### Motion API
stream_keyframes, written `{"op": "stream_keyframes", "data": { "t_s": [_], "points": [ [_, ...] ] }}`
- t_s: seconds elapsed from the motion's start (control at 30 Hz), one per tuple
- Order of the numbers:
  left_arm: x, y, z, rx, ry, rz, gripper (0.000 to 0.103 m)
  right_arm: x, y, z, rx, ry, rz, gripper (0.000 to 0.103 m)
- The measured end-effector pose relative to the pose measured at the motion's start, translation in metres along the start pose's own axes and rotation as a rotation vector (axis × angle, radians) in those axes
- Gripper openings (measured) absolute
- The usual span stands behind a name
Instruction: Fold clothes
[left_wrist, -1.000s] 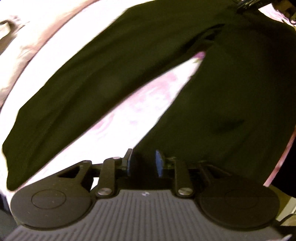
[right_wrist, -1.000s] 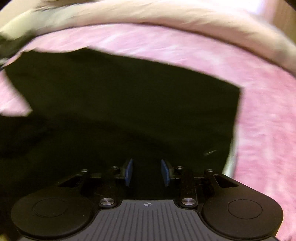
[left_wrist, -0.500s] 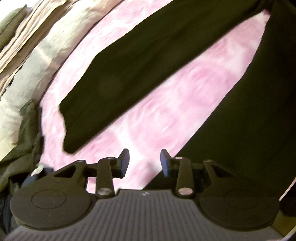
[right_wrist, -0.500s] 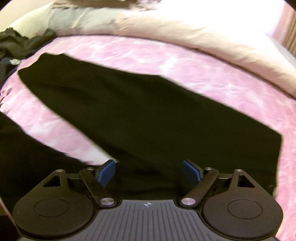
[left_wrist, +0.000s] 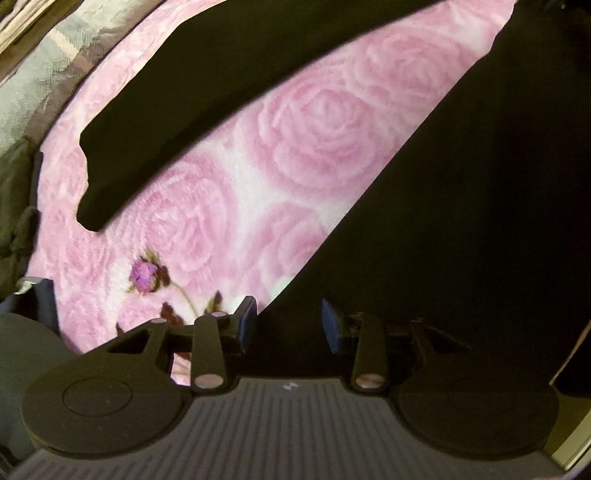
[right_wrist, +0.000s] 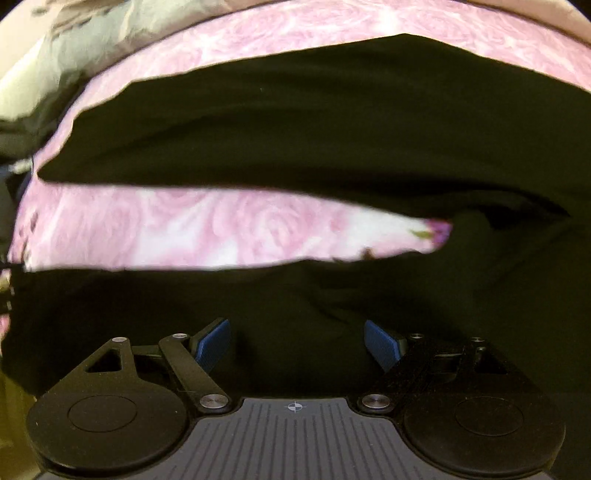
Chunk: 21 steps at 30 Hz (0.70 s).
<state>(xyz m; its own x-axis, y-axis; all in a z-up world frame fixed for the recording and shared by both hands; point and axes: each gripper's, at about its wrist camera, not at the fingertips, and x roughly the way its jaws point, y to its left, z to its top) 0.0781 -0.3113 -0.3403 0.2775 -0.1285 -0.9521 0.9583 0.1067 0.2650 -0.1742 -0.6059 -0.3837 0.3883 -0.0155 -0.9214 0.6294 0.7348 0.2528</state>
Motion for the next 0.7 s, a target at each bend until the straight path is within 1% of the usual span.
{"op": "stream_keyframes", "data": {
  "t_s": [0.13,0.23,0.33,0.4,0.43,0.47,0.5,0.57,0.6,0.63,0.7],
  "points": [
    [-0.002,0.017,-0.012,0.001,0.011,-0.038,0.04,-0.011,0.01,0.003,-0.059,-0.027,-0.019,0.083],
    [-0.006,0.03,-0.021,0.015,0.025,-0.047,0.044,-0.021,0.006,0.0,-0.049,-0.036,-0.039,0.083],
    [0.002,0.039,-0.026,0.025,0.053,-0.075,0.043,-0.026,0.0,-0.003,-0.025,-0.024,-0.055,0.083],
    [0.01,0.04,-0.026,0.034,0.077,-0.104,0.038,-0.026,-0.005,-0.006,-0.005,-0.004,-0.062,0.083],
    [0.012,0.039,-0.026,0.037,0.083,-0.117,0.027,-0.025,-0.006,-0.007,0.004,0.002,-0.065,0.083],
    [0.011,0.039,-0.025,0.037,0.083,-0.127,0.007,-0.025,-0.006,-0.007,0.011,0.006,-0.066,0.083],
    [0.009,0.038,-0.024,0.038,0.083,-0.116,0.0,-0.024,-0.006,-0.007,0.013,0.008,-0.068,0.083],
    [0.001,0.042,-0.028,0.029,0.069,-0.066,0.0,-0.023,-0.004,-0.006,0.004,0.005,-0.077,0.083],
    [-0.004,0.046,-0.031,0.007,0.061,-0.045,0.0,-0.022,-0.003,-0.005,-0.006,0.001,-0.086,0.083],
    [-0.006,0.053,-0.036,-0.032,0.066,-0.022,0.0,-0.022,-0.001,-0.006,-0.016,-0.004,-0.098,0.083],
    [-0.004,0.063,-0.045,-0.085,0.109,0.017,0.0,-0.024,-0.002,-0.008,-0.011,-0.024,-0.127,0.083]
  ]
}}
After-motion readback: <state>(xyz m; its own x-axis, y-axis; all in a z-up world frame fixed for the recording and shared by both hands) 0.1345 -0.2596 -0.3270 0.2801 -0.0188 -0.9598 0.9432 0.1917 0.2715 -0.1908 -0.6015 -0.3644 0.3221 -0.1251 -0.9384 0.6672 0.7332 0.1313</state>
